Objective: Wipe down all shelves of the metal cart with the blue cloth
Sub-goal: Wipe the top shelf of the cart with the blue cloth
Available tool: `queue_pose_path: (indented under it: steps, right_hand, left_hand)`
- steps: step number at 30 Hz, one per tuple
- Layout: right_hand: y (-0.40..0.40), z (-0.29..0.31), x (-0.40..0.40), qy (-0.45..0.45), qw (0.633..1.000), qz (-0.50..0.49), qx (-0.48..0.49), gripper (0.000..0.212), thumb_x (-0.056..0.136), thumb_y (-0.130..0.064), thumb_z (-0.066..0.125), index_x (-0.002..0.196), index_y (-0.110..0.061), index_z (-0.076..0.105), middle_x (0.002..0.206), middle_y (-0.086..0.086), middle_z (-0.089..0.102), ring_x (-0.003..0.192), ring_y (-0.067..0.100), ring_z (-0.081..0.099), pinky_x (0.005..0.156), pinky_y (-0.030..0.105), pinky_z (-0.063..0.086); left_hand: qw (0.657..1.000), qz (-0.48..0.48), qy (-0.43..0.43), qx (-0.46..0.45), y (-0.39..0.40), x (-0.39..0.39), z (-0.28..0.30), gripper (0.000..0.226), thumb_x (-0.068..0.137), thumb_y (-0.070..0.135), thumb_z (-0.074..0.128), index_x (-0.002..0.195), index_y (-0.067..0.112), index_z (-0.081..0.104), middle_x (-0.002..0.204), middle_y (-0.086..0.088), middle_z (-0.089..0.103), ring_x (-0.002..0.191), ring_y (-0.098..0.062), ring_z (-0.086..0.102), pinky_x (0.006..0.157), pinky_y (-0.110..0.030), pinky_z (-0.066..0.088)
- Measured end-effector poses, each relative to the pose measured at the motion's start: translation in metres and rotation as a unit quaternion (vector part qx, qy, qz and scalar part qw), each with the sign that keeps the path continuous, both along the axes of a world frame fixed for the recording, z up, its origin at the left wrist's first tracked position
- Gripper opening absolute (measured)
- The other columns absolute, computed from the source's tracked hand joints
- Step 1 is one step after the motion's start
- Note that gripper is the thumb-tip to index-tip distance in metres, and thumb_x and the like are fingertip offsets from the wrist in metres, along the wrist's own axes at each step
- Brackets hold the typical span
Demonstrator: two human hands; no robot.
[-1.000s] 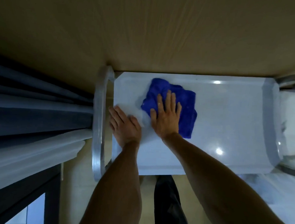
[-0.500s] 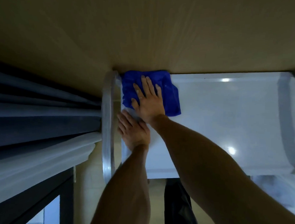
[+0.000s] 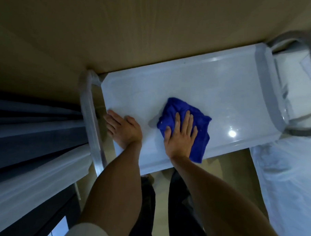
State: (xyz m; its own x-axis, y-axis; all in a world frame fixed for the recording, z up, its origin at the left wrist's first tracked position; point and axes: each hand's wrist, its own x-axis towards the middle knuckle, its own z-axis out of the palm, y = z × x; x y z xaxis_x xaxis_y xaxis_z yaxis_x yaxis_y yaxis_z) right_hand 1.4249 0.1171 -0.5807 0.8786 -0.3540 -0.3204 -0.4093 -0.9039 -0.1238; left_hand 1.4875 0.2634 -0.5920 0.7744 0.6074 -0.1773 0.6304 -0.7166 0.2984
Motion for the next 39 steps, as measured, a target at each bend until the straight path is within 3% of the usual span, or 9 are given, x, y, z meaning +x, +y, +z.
queue_pose_path:
  steps: [5,9,12,15,19,24,27,31,39]
  right_hand:
    - [-0.009,0.000,0.022,0.031,0.998,0.056,-0.002,0.068,0.098,-0.060,0.016,0.159,-0.030,0.013,0.166,0.012,-0.002,0.153,0.030,-0.006,0.121,0.057,0.003]
    - [-0.014,-0.002,0.108,0.018,0.991,0.131,0.021,0.070,0.096,-0.062,0.015,0.159,-0.033,0.008,0.166,0.015,-0.004,0.152,0.033,-0.008,0.120,0.058,0.001]
    - [-0.004,-0.009,0.177,-0.024,0.990,0.138,0.019,0.068,0.096,-0.063,0.023,0.157,-0.032,0.020,0.165,0.020,0.005,0.152,0.037,0.001,0.119,0.059,0.003]
    - [0.000,-0.017,0.190,-0.050,0.991,0.127,0.015,0.064,0.098,-0.060,0.029,0.154,-0.030,0.031,0.163,0.022,0.013,0.151,0.038,0.008,0.119,0.055,0.003]
    - [-0.010,-0.012,0.136,-0.062,0.990,0.124,0.040,0.060,0.100,-0.054,0.033,0.152,-0.024,0.039,0.163,0.018,0.021,0.151,0.036,0.014,0.121,0.050,0.007]
    - [-0.026,-0.001,-0.036,-0.032,0.995,0.095,0.028,0.060,0.097,-0.054,0.035,0.147,-0.022,0.044,0.161,0.017,0.025,0.149,0.035,0.020,0.118,0.053,0.017]
    - [-0.029,0.002,-0.060,-0.018,0.994,0.106,0.022,0.060,0.096,-0.053,0.034,0.147,-0.023,0.045,0.160,0.018,0.027,0.148,0.036,0.022,0.116,0.055,0.020]
    - [-0.030,-0.002,-0.021,0.002,0.994,0.113,0.005,0.063,0.096,-0.057,0.030,0.152,-0.028,0.035,0.163,0.018,0.018,0.151,0.035,0.011,0.118,0.055,0.012]
    - [-0.011,-0.010,0.138,-0.017,1.000,0.003,-0.009,0.069,0.098,-0.058,0.019,0.158,-0.026,0.019,0.165,0.019,0.003,0.152,0.035,-0.001,0.120,0.056,0.002]
  left_hand:
    - [1.000,0.000,-0.005,0.012,-0.001,-0.002,-0.009,0.062,0.098,0.032,0.035,0.149,-0.003,0.029,0.146,-0.030,0.040,0.117,-0.044,0.049,0.093,-0.047,0.040]
    - [1.000,0.001,-0.003,0.020,-0.003,0.000,-0.011,0.063,0.096,0.029,0.041,0.149,-0.002,0.028,0.145,-0.030,0.040,0.119,-0.044,0.048,0.094,-0.046,0.040]
    - [1.000,-0.001,0.014,0.014,-0.002,0.001,-0.011,0.066,0.094,0.033,0.038,0.150,-0.001,0.028,0.146,-0.029,0.039,0.119,-0.043,0.048,0.094,-0.046,0.040]
    - [1.000,0.000,0.016,0.017,-0.004,0.005,-0.011,0.067,0.093,0.035,0.034,0.150,-0.001,0.030,0.145,-0.028,0.041,0.117,-0.042,0.048,0.094,-0.045,0.039]
    - [0.999,-0.005,0.021,0.033,-0.001,0.002,-0.009,0.067,0.093,0.035,0.037,0.150,0.000,0.029,0.145,-0.028,0.041,0.116,-0.042,0.049,0.093,-0.045,0.039]
    - [0.999,0.004,0.022,0.034,-0.005,0.002,-0.008,0.063,0.097,0.034,0.033,0.150,-0.001,0.029,0.146,-0.029,0.039,0.112,-0.042,0.050,0.091,-0.046,0.039]
    - [1.000,0.008,0.012,0.023,-0.007,0.002,-0.004,0.062,0.097,0.032,0.035,0.150,-0.001,0.029,0.146,-0.029,0.040,0.113,-0.043,0.051,0.091,-0.047,0.040]
    - [1.000,0.006,0.013,0.011,-0.008,0.003,-0.001,0.063,0.096,0.033,0.034,0.149,-0.002,0.032,0.144,-0.029,0.042,0.113,-0.043,0.051,0.090,-0.046,0.041]
    - [0.999,0.007,0.004,0.034,-0.007,0.002,-0.014,0.067,0.094,0.036,0.034,0.150,0.000,0.028,0.147,-0.027,0.039,0.117,-0.041,0.049,0.093,-0.045,0.040]
